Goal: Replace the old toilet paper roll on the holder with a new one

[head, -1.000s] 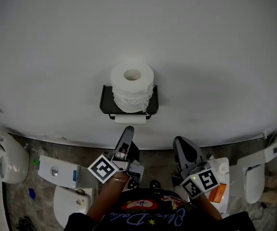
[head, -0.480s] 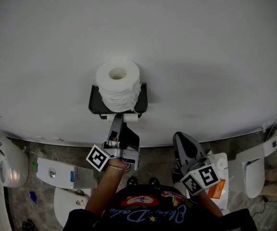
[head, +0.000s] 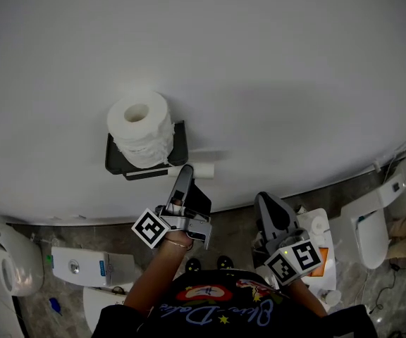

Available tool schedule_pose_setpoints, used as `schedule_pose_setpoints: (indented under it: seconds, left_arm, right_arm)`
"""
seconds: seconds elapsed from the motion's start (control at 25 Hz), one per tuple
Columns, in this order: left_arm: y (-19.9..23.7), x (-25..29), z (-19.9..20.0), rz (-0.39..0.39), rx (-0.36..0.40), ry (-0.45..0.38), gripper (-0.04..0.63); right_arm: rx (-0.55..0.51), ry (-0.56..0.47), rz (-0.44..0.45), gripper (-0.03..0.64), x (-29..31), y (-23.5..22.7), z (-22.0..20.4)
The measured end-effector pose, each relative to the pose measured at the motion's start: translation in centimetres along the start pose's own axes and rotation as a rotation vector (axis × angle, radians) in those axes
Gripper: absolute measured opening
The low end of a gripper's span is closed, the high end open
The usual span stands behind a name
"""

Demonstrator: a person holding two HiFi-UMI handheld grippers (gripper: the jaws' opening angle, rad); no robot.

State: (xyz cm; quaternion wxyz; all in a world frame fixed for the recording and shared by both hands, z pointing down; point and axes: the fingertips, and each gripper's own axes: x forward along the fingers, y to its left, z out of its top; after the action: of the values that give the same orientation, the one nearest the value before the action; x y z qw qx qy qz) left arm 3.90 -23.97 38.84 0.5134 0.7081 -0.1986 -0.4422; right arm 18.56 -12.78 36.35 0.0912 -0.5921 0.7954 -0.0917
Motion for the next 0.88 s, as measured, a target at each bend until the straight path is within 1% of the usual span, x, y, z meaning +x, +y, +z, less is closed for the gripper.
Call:
schedule_pose_setpoints:
  seconds: [0.12,0.16,0.2,0.24,0.36,0.4,0.48,0.52,0.56,0.64,0.68,0.72,0.76,0.8,0.84,0.88]
  left_arm:
    - [-0.2,1.1,-3.5,-0.006,-0.015,0.095,0.176]
    - [-0.3,1.3,-4.5,-0.008,-0.001,0.132,0.176]
    - [-0.4,1.3,-5.6,-0.002,0.03,0.175,0.176]
    - [-0.4,1.1,-6.5,0.012,0.078,0.223,0.176]
    - [0.2,-0.3,-8.1,0.087,0.282,0.375,0.176]
    - [0.2,-0.7,-8.2,0.106,0.338,0.409,0.176]
    - [-0.1,-1.5,-7.9,0.13,0.457,0.445,0.176]
    - [-0.3,-1.9,-7.5,0.142,0.545,0.459,0.176]
    - [-0.5,-2.3,-7.1,0.158,0.656,0.475,0.176]
    - [-0.8,-3.1,-6.2,0.2,0.9,0.509,0.176]
    - [-1.0,-3.5,-5.6,0.224,1.009,0.517,0.176]
    - [-1.2,-3.9,-4.9,0.249,1.1,0.513,0.176]
    - [-1.5,-4.2,-4.3,0.272,1.172,0.502,0.176]
    - [-1.7,-4.6,-3.7,0.291,1.225,0.488,0.176]
    - [-1.9,-4.9,-3.2,0.304,1.259,0.474,0.176]
    - [-2.1,-5.2,-2.9,0.312,1.277,0.462,0.176]
  right_arm:
    - [0.004,-0.005,-0.041,0.012,-1.2,-1.1,0.1]
    - [0.009,-0.006,-0.051,0.012,-1.5,-1.4,0.2]
    - [0.019,-0.01,-0.059,0.012,-1.8,-1.7,0.2]
    - [0.039,-0.015,-0.065,0.012,-2.0,-2.0,0.3]
    - [0.102,-0.026,-0.076,0.012,-2.2,-3.0,0.3]
    - [0.107,-0.024,-0.079,0.012,-2.2,-3.2,0.2]
    - [0.109,-0.02,-0.075,0.012,-1.8,-3.2,0.1]
    - [0.113,-0.018,-0.067,0.012,-1.6,-3.1,0.0]
    - [0.118,-0.015,-0.057,0.012,-1.3,-2.9,0.0]
    - [0.124,-0.008,-0.032,0.012,-0.6,-2.3,-0.2]
    - [0.125,-0.006,-0.019,0.012,-0.2,-1.9,-0.3]
    - [0.127,-0.003,-0.007,0.012,0.2,-1.6,-0.5]
    - [0.129,-0.001,0.005,0.012,0.5,-1.2,-0.6]
    - [0.131,0.002,0.016,0.012,0.8,-0.9,-0.7]
    - [0.132,0.006,0.026,0.012,1.1,-0.6,-0.8]
    - [0.133,0.011,0.035,0.012,1.3,-0.3,-1.0]
